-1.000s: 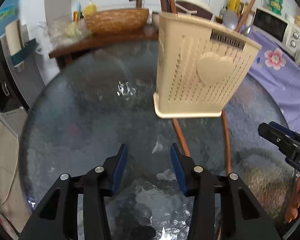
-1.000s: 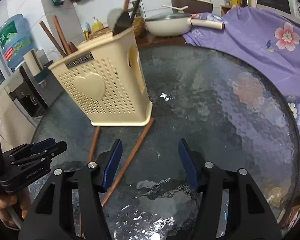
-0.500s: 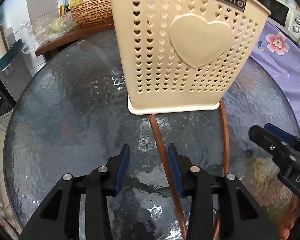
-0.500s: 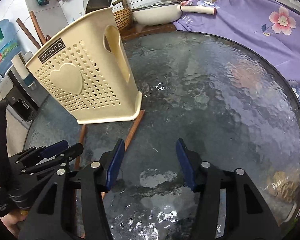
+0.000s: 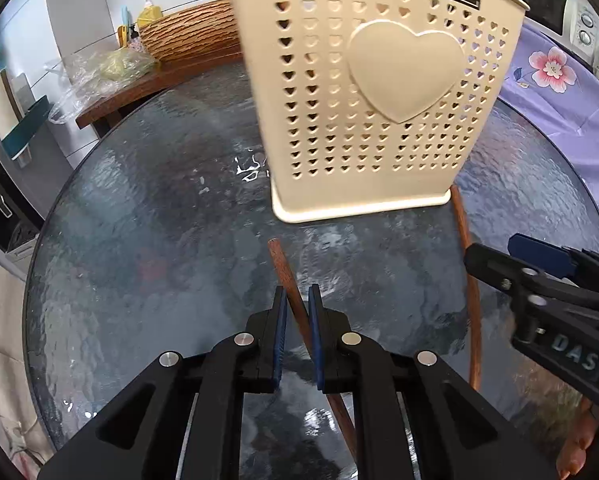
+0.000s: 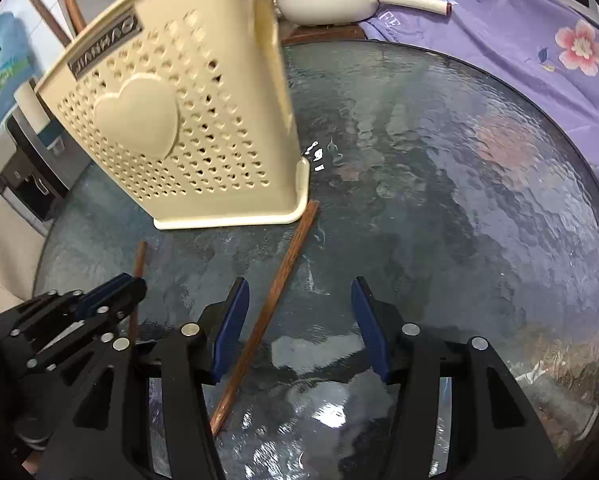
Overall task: Organize utensils
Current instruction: 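Move both open tools down toward the last brown chopsticks beside the holder, then grasp a brown chopstick with the left tool while the right tool grasps another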
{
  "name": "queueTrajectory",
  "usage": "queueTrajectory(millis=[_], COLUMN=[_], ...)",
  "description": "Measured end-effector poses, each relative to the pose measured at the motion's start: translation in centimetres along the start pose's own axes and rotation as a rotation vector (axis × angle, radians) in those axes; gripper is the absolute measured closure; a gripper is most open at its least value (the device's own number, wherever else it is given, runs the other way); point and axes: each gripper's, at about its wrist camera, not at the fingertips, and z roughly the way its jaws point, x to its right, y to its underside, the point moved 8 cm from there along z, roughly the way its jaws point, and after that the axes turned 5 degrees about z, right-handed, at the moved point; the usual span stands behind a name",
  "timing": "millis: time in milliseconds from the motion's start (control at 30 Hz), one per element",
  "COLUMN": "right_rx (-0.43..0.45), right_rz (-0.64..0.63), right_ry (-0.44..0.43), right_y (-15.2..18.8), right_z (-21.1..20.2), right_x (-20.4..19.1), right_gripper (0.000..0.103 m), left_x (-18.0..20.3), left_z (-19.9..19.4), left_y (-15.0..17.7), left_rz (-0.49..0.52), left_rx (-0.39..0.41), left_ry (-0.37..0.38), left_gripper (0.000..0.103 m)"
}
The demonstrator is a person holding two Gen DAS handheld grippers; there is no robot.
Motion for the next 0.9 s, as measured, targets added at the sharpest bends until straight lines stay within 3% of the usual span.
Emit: queueTrajectory(millis=[233, 500, 700, 900], right_rx=[-0.001, 0.012, 0.009, 0.003], right_rz=[-0.043, -0.12, -0.139, -0.124], right_ry=[0.058, 0.136, 0.133, 0.119], right_y=[0.1, 0.4, 0.8, 1.4], right_z=[0.4, 0.7, 0.6, 0.1], right_x=[-1.1, -2.6, -3.1, -2.8], right_gripper=[0.052, 0.072, 0.09, 0.091], left_x=[-1.6, -2.0, -1.9, -1.5], left_z=[0.1, 0.2, 0.1, -0.1], left_y=[0.3, 0.3, 0.5, 0.5], left_rz=[-0.006, -0.005, -0.005, 0.003], left_rx=[-0.007, -0.006, -0.004, -0.003], left_ry=[-0.002, -0.004, -0.007, -0.019], left_gripper=[0.092, 0.093, 0.093, 0.093])
